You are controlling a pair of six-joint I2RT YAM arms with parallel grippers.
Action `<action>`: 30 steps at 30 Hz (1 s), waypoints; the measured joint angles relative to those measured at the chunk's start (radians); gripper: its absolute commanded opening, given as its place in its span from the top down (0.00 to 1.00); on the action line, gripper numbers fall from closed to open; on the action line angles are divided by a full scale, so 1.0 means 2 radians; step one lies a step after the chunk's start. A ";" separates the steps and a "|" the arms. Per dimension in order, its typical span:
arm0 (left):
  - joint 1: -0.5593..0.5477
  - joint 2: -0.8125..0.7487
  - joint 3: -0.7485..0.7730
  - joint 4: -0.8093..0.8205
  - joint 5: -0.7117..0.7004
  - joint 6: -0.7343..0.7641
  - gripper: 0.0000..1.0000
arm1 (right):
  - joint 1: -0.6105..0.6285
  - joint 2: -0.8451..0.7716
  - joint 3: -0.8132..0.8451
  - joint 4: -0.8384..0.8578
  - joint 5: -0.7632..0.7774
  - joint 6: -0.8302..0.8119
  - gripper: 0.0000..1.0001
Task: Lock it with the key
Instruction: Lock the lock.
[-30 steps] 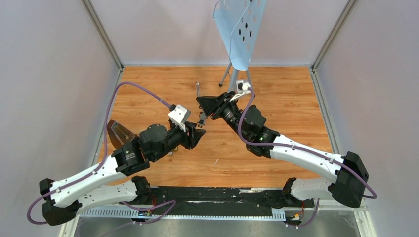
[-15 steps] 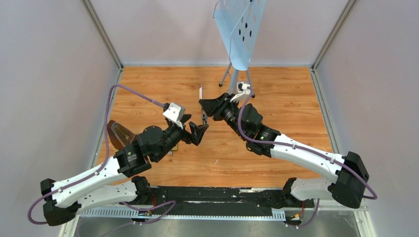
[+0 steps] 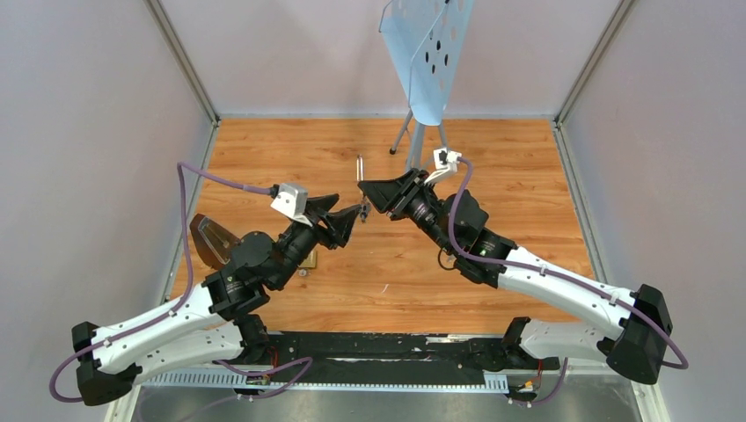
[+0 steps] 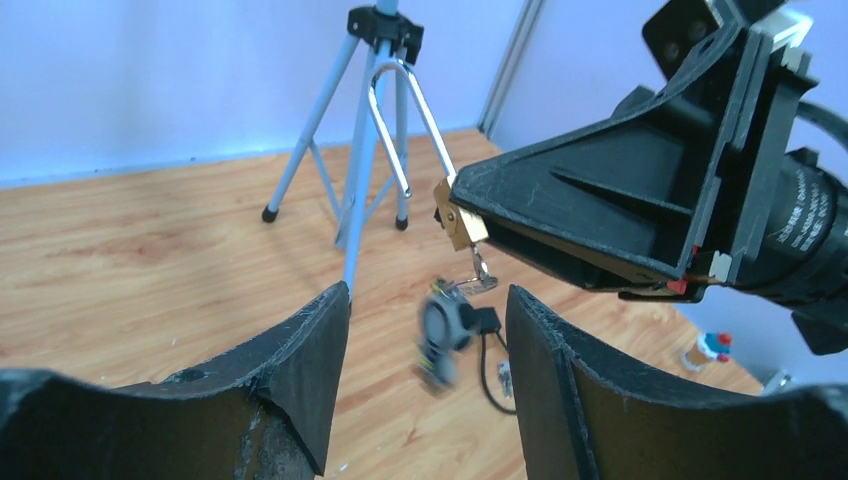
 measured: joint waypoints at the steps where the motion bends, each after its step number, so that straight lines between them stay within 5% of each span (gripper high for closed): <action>1: 0.000 -0.001 -0.001 0.008 0.000 0.000 0.34 | 0.000 -0.002 0.000 0.000 0.000 0.006 0.91; 12: 0.000 0.029 -0.013 0.075 0.018 0.011 0.27 | 0.000 -0.005 -0.001 -0.016 0.000 0.073 0.90; 24: 0.000 0.080 -0.020 0.140 0.012 0.029 0.37 | 0.000 -0.007 -0.004 -0.015 0.005 0.090 0.90; 30: 0.000 0.081 -0.043 0.183 0.008 0.034 0.54 | 0.000 -0.007 -0.007 -0.016 0.008 0.095 0.90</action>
